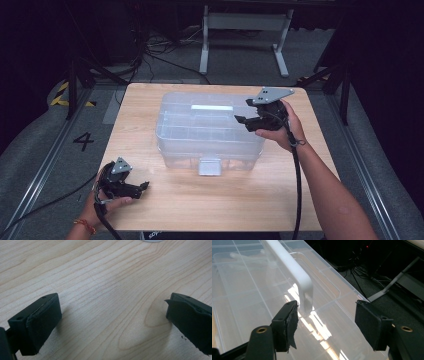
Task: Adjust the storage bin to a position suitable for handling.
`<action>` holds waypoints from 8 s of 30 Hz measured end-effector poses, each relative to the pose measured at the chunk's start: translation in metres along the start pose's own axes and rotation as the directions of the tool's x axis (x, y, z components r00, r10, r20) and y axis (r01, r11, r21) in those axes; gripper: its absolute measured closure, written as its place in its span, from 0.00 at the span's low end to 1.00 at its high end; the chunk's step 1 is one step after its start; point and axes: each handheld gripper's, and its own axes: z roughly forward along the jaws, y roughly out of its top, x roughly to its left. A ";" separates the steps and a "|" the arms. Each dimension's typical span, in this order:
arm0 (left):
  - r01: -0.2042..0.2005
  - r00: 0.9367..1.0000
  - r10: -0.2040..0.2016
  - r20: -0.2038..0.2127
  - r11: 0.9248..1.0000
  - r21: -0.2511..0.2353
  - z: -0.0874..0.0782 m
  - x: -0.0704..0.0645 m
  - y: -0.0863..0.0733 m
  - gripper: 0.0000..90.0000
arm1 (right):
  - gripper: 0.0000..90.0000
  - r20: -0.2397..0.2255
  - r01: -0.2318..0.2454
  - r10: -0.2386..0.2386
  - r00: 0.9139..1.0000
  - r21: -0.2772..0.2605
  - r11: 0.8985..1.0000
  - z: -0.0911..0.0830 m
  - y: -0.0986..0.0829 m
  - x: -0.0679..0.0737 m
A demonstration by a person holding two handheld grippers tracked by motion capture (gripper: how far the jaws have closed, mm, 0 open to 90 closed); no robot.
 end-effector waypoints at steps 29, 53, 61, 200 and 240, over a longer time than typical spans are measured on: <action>0.001 1.000 -0.001 0.000 1.000 0.000 0.000 0.000 0.000 0.00 | 0.61 -0.030 0.030 -0.028 0.999 0.062 0.998 0.028 0.019 0.009; -0.006 1.000 0.006 0.010 1.000 -0.017 -0.005 -0.001 -0.003 0.17 | 0.84 -0.140 0.028 -0.014 0.990 0.100 0.995 0.037 0.029 0.000; -0.008 1.000 0.007 -0.020 0.999 -0.041 -0.012 -0.004 0.003 0.40 | 0.84 -0.173 -0.008 0.025 0.985 0.100 0.995 0.038 0.035 -0.011; -0.029 0.995 0.008 -0.100 0.979 -0.202 0.005 0.033 0.098 0.91 | 0.69 0.286 -0.094 0.180 0.941 -0.290 0.952 -0.023 -0.075 0.020; -0.070 0.998 0.068 -0.018 0.978 -0.198 0.015 0.013 0.103 0.91 | 0.86 0.350 -0.112 0.237 0.906 -0.342 0.933 -0.025 -0.052 -0.008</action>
